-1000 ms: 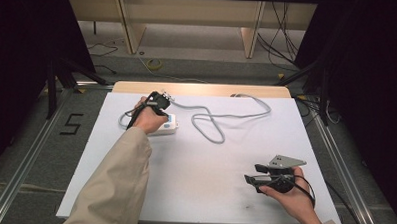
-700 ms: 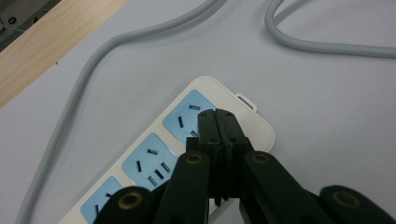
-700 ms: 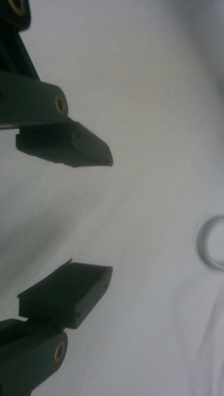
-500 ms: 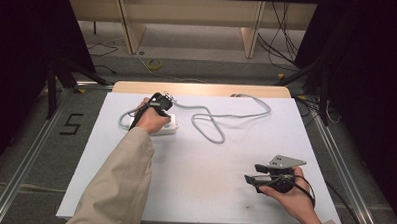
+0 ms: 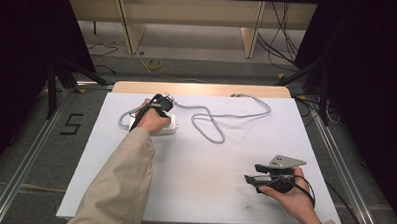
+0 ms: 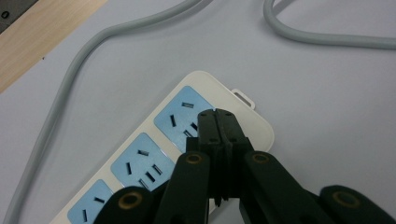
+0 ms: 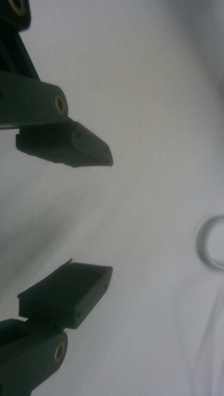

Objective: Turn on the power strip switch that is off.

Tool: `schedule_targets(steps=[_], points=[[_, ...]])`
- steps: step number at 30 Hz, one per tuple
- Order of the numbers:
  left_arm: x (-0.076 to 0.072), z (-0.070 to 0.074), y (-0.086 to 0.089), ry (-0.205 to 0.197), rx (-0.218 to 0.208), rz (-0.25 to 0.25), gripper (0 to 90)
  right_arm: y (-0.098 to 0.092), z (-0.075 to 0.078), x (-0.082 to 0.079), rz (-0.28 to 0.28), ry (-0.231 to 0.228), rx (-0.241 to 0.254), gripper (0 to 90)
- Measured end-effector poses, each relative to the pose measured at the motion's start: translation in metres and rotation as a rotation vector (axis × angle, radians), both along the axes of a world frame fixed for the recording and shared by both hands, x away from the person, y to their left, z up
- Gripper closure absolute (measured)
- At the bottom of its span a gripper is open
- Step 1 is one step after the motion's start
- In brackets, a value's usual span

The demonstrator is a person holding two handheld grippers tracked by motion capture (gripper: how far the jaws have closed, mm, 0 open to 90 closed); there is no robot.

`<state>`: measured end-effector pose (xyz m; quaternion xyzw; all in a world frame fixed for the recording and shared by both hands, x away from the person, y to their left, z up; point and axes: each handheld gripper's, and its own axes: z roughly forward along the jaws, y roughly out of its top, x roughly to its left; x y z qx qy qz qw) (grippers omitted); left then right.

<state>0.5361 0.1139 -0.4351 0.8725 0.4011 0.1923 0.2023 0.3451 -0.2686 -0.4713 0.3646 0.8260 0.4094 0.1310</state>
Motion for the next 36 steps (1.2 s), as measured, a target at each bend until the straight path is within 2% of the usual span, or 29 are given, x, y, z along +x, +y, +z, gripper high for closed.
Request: schedule_targets(steps=[6, 16, 19, 36], points=[[0.0004, -0.0024, -0.0007, 0.012, 0.011, -0.009, 89.8, -0.0001, 0.0002, -0.0001, 0.000, 0.001, 0.000, 40.7], [-0.0001, -0.0039, -0.0028, 0.013, 0.005, -0.003, 89.8, 0.0000, 0.0002, -0.0001, 0.000, 0.001, -0.001, 40.7], [0.0000, -0.0046, -0.0029, 0.022, 0.022, -0.006, 89.8, 0.0001, 0.0001, -0.0001, 0.001, 0.000, 0.000, 40.7], [0.0005, -0.0049, -0.0025, 0.034, 0.008, 0.007, 89.9, 0.0004, 0.0003, -0.0003, 0.000, 0.001, -0.001, 40.6]])
